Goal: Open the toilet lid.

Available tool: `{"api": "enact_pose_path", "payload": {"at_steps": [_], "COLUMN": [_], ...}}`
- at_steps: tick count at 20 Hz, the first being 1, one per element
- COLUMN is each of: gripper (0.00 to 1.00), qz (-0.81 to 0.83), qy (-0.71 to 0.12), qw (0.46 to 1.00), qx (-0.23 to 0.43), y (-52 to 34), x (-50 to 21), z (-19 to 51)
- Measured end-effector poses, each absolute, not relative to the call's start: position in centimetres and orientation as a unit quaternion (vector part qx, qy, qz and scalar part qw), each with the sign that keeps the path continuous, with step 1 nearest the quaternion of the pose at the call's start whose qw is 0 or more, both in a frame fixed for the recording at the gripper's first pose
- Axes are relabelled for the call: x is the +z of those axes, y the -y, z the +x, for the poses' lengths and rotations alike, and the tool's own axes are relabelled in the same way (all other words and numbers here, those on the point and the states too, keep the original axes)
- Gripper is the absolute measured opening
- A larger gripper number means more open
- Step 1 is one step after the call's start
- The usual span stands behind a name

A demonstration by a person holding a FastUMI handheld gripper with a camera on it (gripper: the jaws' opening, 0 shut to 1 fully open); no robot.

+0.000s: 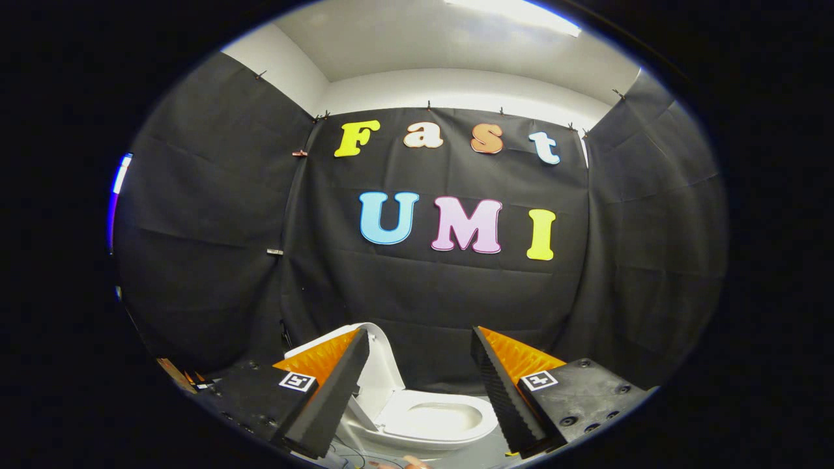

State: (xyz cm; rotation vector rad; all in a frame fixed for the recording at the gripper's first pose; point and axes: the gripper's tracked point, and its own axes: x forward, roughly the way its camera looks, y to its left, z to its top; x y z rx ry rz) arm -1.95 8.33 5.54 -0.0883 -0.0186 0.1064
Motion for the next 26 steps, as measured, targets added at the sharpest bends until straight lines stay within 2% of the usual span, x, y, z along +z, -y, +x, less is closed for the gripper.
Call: {"api": "enact_pose_path", "payload": {"at_steps": [26], "gripper": [0.98], "qz": [-0.042], "qy": [0.018], "qw": [0.998], "qx": [0.053], "y": [-8.15], "x": [5.64], "z": [-2.00]}}
